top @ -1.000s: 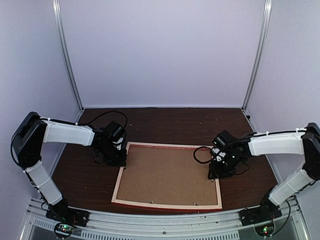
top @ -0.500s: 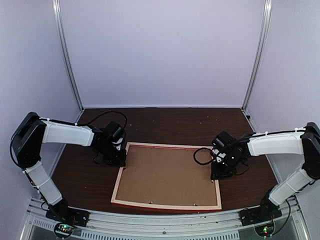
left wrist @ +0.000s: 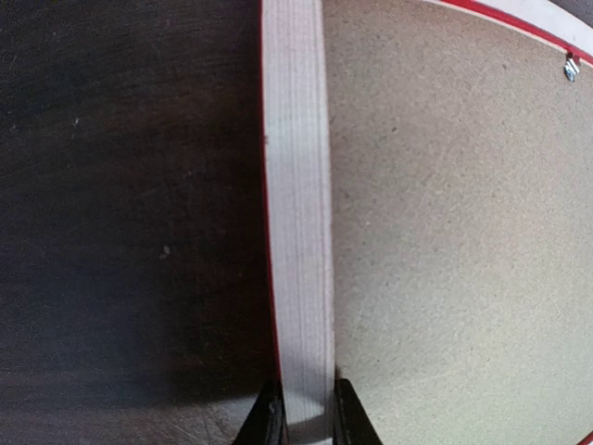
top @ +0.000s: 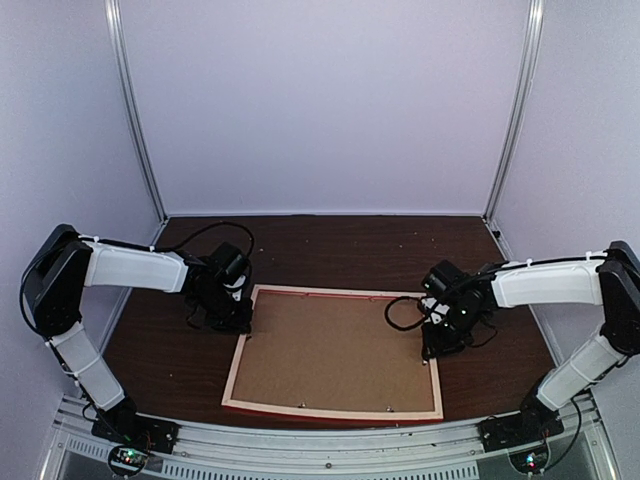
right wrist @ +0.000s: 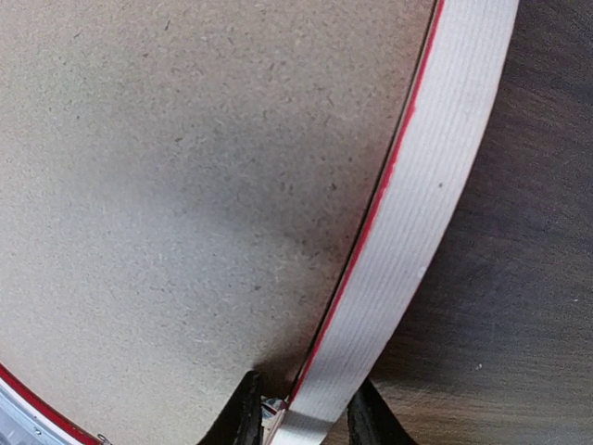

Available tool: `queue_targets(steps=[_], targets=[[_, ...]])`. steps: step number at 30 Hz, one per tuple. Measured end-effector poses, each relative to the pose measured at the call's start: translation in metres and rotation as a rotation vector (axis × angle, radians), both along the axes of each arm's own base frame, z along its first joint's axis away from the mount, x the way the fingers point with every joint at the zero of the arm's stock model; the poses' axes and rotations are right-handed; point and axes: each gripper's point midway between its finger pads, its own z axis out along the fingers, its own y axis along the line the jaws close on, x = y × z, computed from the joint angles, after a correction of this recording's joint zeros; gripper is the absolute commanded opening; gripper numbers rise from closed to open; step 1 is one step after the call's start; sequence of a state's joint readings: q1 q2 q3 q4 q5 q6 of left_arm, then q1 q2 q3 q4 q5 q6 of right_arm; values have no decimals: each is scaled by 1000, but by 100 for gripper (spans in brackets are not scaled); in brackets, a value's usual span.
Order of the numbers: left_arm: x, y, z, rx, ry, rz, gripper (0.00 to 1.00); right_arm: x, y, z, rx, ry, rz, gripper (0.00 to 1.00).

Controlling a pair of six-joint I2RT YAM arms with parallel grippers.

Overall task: Put the photo into the frame
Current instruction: Press the fastener onto the backboard.

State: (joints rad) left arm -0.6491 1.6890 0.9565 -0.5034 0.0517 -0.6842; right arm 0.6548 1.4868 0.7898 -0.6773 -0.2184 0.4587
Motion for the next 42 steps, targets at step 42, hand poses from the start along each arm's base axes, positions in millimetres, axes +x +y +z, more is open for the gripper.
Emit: queue_targets(steps=[42], targets=[[-4,6,0,21,11,10,13,2,2,-2,77,167,27,16]])
